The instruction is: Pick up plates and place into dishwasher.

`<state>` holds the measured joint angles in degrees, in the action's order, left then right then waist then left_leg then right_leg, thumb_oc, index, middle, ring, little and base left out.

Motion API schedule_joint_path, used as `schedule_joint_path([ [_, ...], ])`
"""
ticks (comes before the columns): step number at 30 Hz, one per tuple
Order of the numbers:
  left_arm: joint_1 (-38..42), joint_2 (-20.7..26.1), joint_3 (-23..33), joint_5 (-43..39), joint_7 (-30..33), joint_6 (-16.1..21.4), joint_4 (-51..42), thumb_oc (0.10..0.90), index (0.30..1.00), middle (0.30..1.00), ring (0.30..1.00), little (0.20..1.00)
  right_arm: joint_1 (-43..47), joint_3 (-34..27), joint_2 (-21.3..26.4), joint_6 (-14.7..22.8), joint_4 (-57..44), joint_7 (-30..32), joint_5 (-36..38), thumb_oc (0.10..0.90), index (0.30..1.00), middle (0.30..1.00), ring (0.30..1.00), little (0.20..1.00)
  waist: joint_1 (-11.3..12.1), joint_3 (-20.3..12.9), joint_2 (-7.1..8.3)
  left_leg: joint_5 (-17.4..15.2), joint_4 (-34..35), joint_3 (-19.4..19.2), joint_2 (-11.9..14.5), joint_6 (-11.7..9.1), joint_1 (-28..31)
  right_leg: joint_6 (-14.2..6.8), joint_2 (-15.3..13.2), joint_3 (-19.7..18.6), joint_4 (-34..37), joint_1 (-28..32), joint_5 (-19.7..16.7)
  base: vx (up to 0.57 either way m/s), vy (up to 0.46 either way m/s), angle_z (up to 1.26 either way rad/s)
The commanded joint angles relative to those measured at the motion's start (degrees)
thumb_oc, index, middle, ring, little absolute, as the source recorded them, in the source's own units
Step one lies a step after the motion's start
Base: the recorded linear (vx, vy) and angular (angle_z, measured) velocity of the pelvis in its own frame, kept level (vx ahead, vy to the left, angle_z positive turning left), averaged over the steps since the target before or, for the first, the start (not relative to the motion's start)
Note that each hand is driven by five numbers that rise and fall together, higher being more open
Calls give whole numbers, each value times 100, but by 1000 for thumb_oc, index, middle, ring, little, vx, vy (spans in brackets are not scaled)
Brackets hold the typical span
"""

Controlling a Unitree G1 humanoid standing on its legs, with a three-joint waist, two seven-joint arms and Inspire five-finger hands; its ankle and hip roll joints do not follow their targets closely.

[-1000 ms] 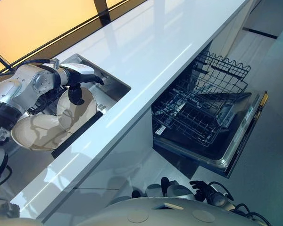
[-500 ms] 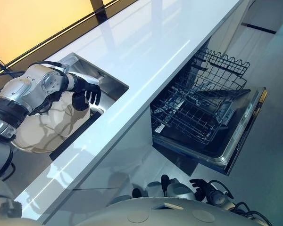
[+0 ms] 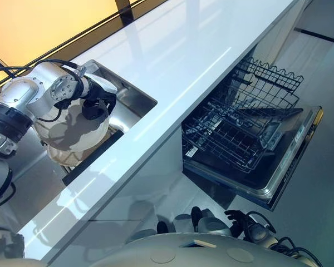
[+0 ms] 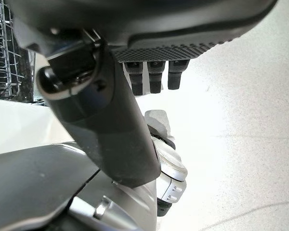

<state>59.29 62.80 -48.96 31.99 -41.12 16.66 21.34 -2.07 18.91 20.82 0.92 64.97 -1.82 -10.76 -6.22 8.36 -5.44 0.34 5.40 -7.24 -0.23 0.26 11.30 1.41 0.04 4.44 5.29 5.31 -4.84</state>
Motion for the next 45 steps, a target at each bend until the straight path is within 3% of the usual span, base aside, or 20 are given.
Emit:
schedule_joint_path([
  [1, 1584, 645, -24, 502, 1007, -69, 110, 100, 300, 300, 300, 200, 282, 103, 176, 255, -34, 80, -17, 800, 900, 900, 900, 900, 11, -186, -80, -409, -136, -221, -466, 169, -151, -750, -65, 28, -238, 162, 515, -1, -4, 9],
  [4, 1675, 715, -97, 453, 1511, -305, 78, 100, 300, 300, 300, 200, 282, 98, 255, 597, -316, 85, 363, 800, 900, 900, 900, 900, 9, -200, -85, -394, -114, -205, -451, 149, -131, -742, -52, 27, -230, 182, 507, 2, -2, 4],
  [6, 1552, 858, 38, 283, 2119, -722, 1, 100, 300, 300, 300, 200, 251, 31, 398, 394, -1741, -536, 1249, 800, 900, 900, 900, 900, -16, -192, -61, -397, -116, -181, -441, 154, -113, -724, -47, 7, -244, 193, 521, 0, 0, 0],
  [9, 1275, 1048, 457, 14, 2772, -897, 54, 100, 300, 300, 300, 200, 48, 38, 343, -43, -3252, -1508, 2077, 800, 900, 900, 900, 900, -43, -179, -16, -389, -133, -180, -431, 152, -122, -702, -52, 18, -271, 179, 544, 0, 0, 0],
  [10, 1234, 1076, 519, -31, 2908, -882, 84, 100, 300, 300, 300, 200, 12, 43, 338, -36, -3394, -1683, 2173, 800, 900, 900, 900, 900, -46, -182, -10, -391, -139, -184, -429, 150, -125, -701, -55, 25, -276, 177, 547, -30, -34, -5],
  [11, 1095, 1183, 729, -193, 3452, -733, 367, 100, 300, 300, 300, 200, -132, 123, 332, -241, -4090, -2242, 2696, 800, 900, 900, 900, 900, -39, -195, 29, -382, -140, -190, -424, 138, -136, -702, -63, 56, -265, 176, 548, -28, -36, -5],
  [14, 982, 1351, 862, -380, 4295, -480, 712, 100, 300, 300, 300, 200, -220, 114, 369, -391, -4791, -2867, 3602, 800, 900, 900, 900, 900, -14, -220, 75, -373, -120, -202, -411, 118, -137, -710, -67, 94, -229, 193, 546, -20, -35, -1],
  [19, 258, 1716, 1587, -545, 6052, -221, 504, 100, 300, 300, 300, 200, -198, -391, 213, -812, -6195, -3036, 5652, 800, 900, 900, 900, 900, 84, -309, 169, -351, -70, -218, -364, 110, -122, -708, -63, 108, -187, 207, 539, -2, -7, 0],
  [21, -437, 1672, 2315, -594, 6590, -161, 122, 100, 300, 300, 300, 200, -121, -662, 127, -541, -6696, -2755, 6011, 800, 900, 900, 900, 900, 128, -351, 203, -354, -48, -215, -347, 119, -111, -703, -67, 114, -191, 201, 546, 0, 0, 0],
  [23, -1570, 1429, 3430, -429, 7081, -169, -492, 100, 300, 300, 300, 200, 33, -1072, 74, 243, -7289, -1954, 5554, 800, 900, 900, 900, 900, 168, -391, 219, -366, -39, -213, -329, 129, -111, -686, -79, 117, -208, 182, 560, 0, 0, 0],
  [24, -1993, 1327, 3825, -382, 7211, -259, -849, 100, 300, 300, 300, 200, 113, -1245, 157, 812, -7502, -1459, 5150, 800, 900, 900, 900, 900, 166, -402, 215, -374, -39, -210, -325, 134, -111, -675, -82, 106, -208, 179, 565, 0, 0, 0],
  [27, -3237, 620, 4973, 186, 7508, -351, -1841, 100, 300, 300, 300, 200, 396, -1724, 80, 1835, -8131, -471, 4240, 800, 900, 900, 900, 900, 173, -428, 174, -419, -41, -180, -323, 188, -91, -616, -66, 35, -252, 166, 617, 6, 27, 1],
  [32, -3517, -187, 5197, 503, 8034, -533, -2691, 100, 300, 300, 300, 200, 946, -1753, 190, 2952, -8681, 122, 3597, 800, 900, 900, 900, 900, 259, -464, 145, -461, -56, -120, -355, 224, -67, -557, -66, 1, -269, 197, 660, 4, 15, 1],
  [34, -3306, -385, 5071, 370, 8178, -629, -2866, 100, 300, 300, 300, 200, 1238, -1597, 234, 2922, -8809, 189, 3441, 800, 900, 900, 900, 900, 308, -487, 163, -460, -67, -101, -357, 206, -65, -545, -76, 33, -268, 219, 667, -20, -25, 1],
  [37, -2923, -705, 4736, 187, 8360, -785, -3051, 100, 300, 300, 300, 200, 1674, -1129, 250, 2129, -8829, 212, 3390, 800, 900, 900, 900, 900, 381, -506, 224, -439, -80, -62, -351, 166, -78, -525, -93, 92, -264, 246, 676, -56, -52, 2],
  [40, -2709, -1056, 4438, 106, 8405, -965, -3147, 100, 300, 300, 300, 200, 1964, -647, 257, 1657, -8867, 236, 3434, 800, 900, 900, 900, 900, 445, -518, 301, -405, -79, -13, -337, 138, -101, -502, -98, 138, -274, 259, 695, -41, -62, 3],
  [42, -2603, -1204, 4288, 77, 8500, -974, -3033, 100, 300, 300, 300, 200, 2133, -464, 234, 1603, -8875, 273, 3493, 800, 900, 900, 900, 900, 464, -514, 334, -340, -85, -4, -326, 121, -145, -480, -96, 165, -292, 228, 658, -71, -53, 4],
  [45, -2507, -1401, 4089, 59, 8519, -1031, -2854, 100, 300, 300, 300, 200, 2328, -305, 138, 1693, -8845, 759, 2864, 800, 900, 900, 900, 900, 492, -531, 364, -322, -86, 29, -320, 106, -161, -465, -86, 173, -310, 229, 671, -25, -29, 6],
])
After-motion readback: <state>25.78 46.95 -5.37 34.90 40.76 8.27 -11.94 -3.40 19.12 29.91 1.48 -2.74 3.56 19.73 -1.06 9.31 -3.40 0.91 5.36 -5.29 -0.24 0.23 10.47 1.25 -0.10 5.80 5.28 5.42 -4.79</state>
